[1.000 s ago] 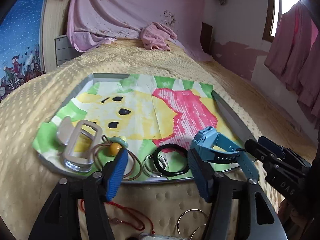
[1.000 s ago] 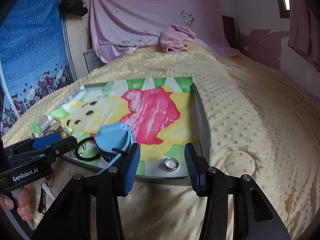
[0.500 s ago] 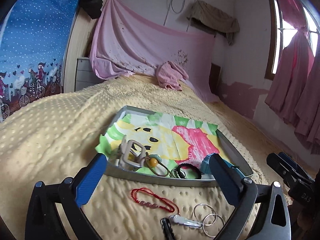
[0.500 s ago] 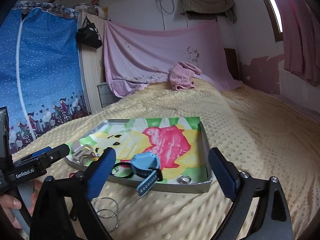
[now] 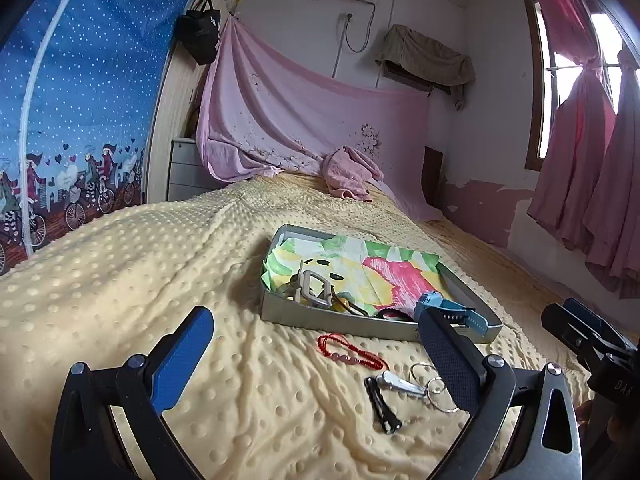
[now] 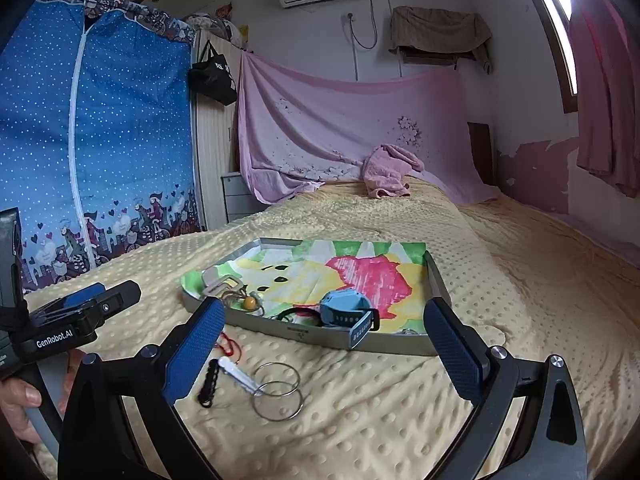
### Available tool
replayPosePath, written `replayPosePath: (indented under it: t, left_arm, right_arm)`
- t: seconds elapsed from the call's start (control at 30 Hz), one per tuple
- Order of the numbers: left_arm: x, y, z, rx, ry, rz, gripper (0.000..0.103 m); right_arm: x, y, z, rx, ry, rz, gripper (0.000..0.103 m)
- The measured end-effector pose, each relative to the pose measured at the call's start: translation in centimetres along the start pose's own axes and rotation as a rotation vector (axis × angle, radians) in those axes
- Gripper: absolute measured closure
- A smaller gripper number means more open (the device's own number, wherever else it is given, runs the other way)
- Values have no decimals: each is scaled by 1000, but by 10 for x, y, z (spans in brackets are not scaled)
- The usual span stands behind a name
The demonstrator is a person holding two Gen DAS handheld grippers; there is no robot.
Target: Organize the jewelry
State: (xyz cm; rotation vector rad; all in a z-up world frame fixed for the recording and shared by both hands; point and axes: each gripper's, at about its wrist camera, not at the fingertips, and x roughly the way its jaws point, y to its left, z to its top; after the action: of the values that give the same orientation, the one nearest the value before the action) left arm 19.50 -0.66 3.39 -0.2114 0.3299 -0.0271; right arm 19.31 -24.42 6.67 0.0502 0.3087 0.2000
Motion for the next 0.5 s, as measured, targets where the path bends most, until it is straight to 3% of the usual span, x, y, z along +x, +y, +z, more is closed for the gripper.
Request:
replayPosePath:
  t: [0.5]
  left_arm:
    - [-13, 5, -17, 112, 92, -4, 0]
  right_arm:
    - [2, -6, -19, -19, 107, -11, 3]
